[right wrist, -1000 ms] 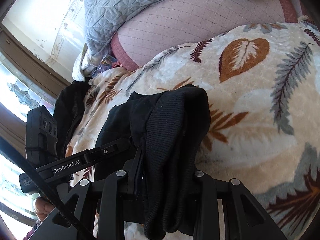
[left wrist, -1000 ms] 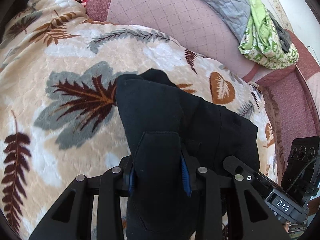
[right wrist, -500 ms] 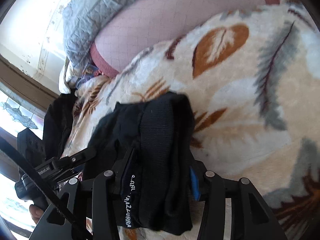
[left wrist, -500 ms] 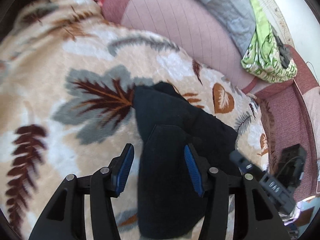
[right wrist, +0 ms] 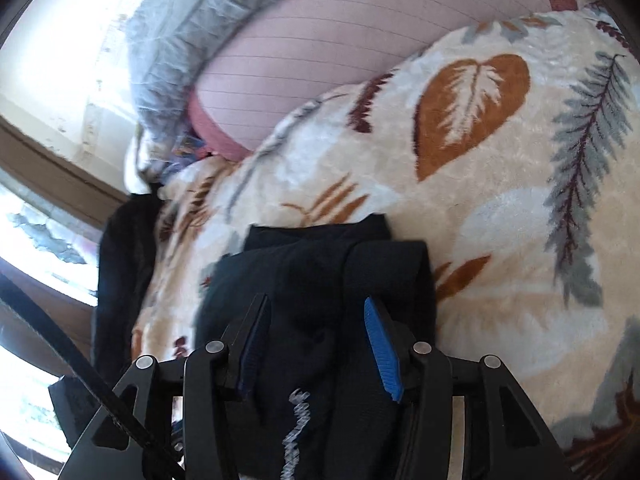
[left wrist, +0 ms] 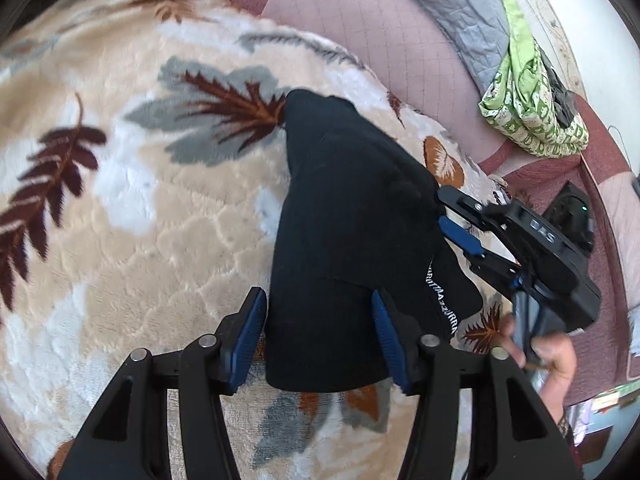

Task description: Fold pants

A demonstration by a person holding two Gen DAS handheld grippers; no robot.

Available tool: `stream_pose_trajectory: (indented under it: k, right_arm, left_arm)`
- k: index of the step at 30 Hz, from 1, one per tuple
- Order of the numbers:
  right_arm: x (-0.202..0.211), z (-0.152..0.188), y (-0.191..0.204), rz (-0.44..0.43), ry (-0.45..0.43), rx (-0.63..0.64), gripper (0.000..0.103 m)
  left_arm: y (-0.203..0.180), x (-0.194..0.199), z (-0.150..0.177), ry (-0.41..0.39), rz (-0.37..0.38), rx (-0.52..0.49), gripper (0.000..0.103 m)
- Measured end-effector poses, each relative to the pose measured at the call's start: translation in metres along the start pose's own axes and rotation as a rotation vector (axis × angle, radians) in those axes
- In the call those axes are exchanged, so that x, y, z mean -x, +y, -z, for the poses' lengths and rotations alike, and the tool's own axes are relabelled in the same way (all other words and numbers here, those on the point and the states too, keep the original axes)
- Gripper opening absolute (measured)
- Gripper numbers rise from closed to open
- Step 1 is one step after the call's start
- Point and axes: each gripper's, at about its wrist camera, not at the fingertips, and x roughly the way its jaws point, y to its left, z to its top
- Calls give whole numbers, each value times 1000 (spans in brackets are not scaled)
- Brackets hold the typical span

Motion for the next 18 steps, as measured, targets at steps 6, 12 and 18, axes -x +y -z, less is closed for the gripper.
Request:
stream_pose_trajectory:
  k: [6, 12, 18]
  right_arm:
    - [23, -1, -1, 44, -65, 11, 57]
    - [79, 58, 3, 49, -119, 64, 61]
    - [108, 143, -1, 79, -113, 47, 62]
  left_arm:
    - [-7, 24, 11, -20, -35, -13, 58]
    - [-14, 56, 53, -44, -142, -70, 62]
    - [-21, 92, 100, -132, -247, -84, 62]
